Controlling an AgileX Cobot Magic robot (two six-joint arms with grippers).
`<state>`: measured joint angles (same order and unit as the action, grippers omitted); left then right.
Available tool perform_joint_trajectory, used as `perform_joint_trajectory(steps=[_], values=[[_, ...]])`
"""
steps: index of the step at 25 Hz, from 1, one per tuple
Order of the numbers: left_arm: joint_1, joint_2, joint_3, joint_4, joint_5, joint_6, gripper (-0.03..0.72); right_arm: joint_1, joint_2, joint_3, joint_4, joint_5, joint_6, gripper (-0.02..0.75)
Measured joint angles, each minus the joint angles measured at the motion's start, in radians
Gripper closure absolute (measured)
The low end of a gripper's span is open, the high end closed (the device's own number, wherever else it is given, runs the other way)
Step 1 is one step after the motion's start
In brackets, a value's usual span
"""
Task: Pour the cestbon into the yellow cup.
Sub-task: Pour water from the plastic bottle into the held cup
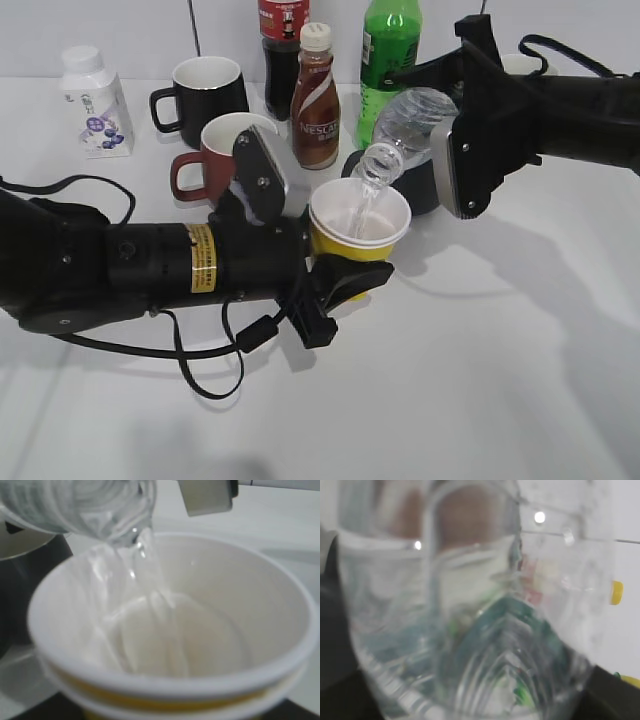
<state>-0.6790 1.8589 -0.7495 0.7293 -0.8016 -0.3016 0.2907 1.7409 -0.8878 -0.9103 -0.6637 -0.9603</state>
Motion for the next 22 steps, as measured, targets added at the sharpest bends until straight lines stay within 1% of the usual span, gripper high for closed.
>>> perform_joint_trajectory(steps=[22], values=[[0.0,0.0,0.0,0.002,0.0,0.0,0.33,0.0,0.0,0.0,0.031,0.0,-0.079,0.272]])
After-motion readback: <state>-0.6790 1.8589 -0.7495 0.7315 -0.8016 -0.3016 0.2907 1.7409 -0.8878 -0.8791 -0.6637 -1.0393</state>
